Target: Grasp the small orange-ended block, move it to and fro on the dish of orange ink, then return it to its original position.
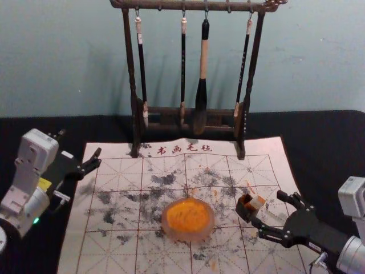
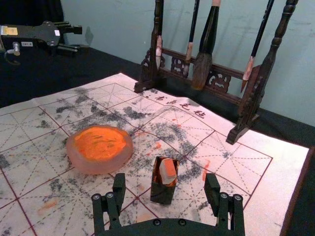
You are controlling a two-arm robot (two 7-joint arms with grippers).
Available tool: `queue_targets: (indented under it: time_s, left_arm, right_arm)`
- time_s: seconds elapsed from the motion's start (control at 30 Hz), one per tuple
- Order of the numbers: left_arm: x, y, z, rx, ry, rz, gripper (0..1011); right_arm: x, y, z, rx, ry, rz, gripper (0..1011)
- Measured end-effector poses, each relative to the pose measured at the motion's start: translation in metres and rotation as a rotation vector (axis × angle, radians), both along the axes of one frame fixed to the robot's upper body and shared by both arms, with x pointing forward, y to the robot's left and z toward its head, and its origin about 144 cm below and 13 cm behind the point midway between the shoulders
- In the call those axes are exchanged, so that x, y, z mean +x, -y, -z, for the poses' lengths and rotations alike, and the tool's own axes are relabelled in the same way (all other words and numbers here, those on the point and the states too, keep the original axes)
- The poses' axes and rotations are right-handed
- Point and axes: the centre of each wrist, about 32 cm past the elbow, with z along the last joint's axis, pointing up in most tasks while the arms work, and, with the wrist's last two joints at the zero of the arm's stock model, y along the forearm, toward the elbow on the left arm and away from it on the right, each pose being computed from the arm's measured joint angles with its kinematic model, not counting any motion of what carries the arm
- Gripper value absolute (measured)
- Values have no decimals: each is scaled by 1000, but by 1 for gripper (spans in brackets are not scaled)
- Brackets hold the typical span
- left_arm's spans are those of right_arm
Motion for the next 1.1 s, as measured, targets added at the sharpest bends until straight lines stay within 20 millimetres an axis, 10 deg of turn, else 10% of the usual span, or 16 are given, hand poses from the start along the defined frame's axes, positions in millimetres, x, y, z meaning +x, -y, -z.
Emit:
queue_targets:
  time_s: [1.1]
  left_arm:
    - [0,0,0,0,0,0,1001]
  right_arm:
    - [15,-1,3,19,-18,-1,1000]
